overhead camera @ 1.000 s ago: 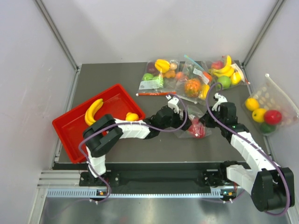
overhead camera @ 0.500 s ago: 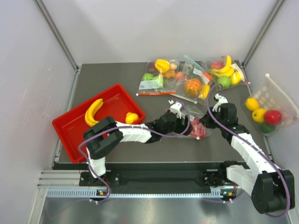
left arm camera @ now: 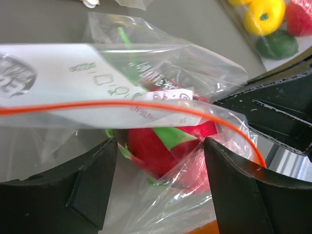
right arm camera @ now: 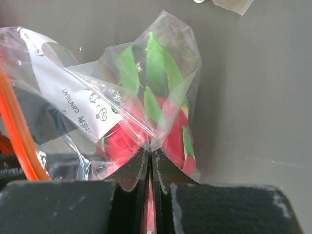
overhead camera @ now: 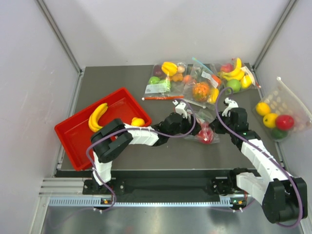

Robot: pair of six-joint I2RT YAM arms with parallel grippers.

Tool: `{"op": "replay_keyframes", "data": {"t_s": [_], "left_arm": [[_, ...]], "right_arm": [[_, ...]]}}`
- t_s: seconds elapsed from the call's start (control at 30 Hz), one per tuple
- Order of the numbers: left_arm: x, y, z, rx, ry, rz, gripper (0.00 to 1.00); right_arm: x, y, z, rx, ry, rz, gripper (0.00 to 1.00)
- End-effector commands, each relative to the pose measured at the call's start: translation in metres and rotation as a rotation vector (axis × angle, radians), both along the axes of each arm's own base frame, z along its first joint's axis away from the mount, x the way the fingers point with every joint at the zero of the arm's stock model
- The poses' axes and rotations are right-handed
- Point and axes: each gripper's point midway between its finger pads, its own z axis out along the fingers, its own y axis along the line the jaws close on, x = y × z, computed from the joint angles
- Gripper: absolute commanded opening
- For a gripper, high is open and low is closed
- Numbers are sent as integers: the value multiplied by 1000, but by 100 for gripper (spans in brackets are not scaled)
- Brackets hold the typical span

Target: Open the zip-top bag and remove the fake food

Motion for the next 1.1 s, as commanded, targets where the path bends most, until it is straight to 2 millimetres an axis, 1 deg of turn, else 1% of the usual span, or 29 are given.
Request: {"op": "replay_keyframes", "data": {"t_s": [0.0, 0.03, 0.07, 0.2, 0.3, 0.33, 0.4, 0.43, 0.5, 0.53, 0.57, 0.67, 0.7, 0.73, 0.8, 0.87, 0.9, 0.93, 1.07], "left_arm": [[19, 20, 2, -59, 4, 94, 75], [17, 25, -1, -63, 11, 102, 75], [20, 29, 1, -69, 11, 113, 75], [23, 35, -6, -56, 36, 124, 75], [23, 34, -12, -49, 48, 120, 75], [24, 31, -12, -52, 49, 113, 75], [23, 28, -16, -43, 56, 102, 73], [26, 24, -12, -47, 50, 96, 73], [26, 22, -20, -16, 62, 88, 70], [29, 19, -17, -8, 50, 81, 69], [29, 18, -21, 10, 54, 77, 69], [31, 18, -22, 50, 43, 70, 68], [33, 16, -18, 54, 32, 71, 68], [32, 19, -24, 92, 31, 67, 66], [34, 18, -19, 113, 11, 69, 64], [30, 21, -22, 163, 2, 55, 61], [33, 19, -18, 182, -20, 55, 61], [28, 21, -24, 219, -11, 48, 61], [22, 21, -27, 260, -13, 28, 59]], "right_arm": [[-25, 0, -26, -11, 114, 27, 0], [-25, 0, -26, -10, 116, 28, 0], [-26, 0, -27, -12, 119, 29, 0], [-25, 0, -26, -10, 116, 28, 0], [-25, 0, -25, -9, 113, 29, 0], [-25, 0, -26, -9, 116, 29, 0], [-25, 1, -26, -9, 116, 33, 0], [-25, 1, -26, -10, 117, 33, 0], [-26, 1, -27, -8, 119, 35, 0], [-25, 1, -26, -8, 118, 35, 0], [-25, 1, -26, -10, 117, 35, 0], [-26, 1, -27, -8, 119, 36, 0], [-26, 2, -27, -7, 119, 38, 0], [-26, 2, -27, -8, 120, 39, 0], [-25, 2, -28, -8, 120, 39, 0], [-26, 2, -28, -7, 120, 40, 0], [-26, 2, -28, -8, 120, 40, 0], [-26, 2, -28, -7, 120, 40, 0], [-26, 2, -27, -5, 119, 40, 0]]}}
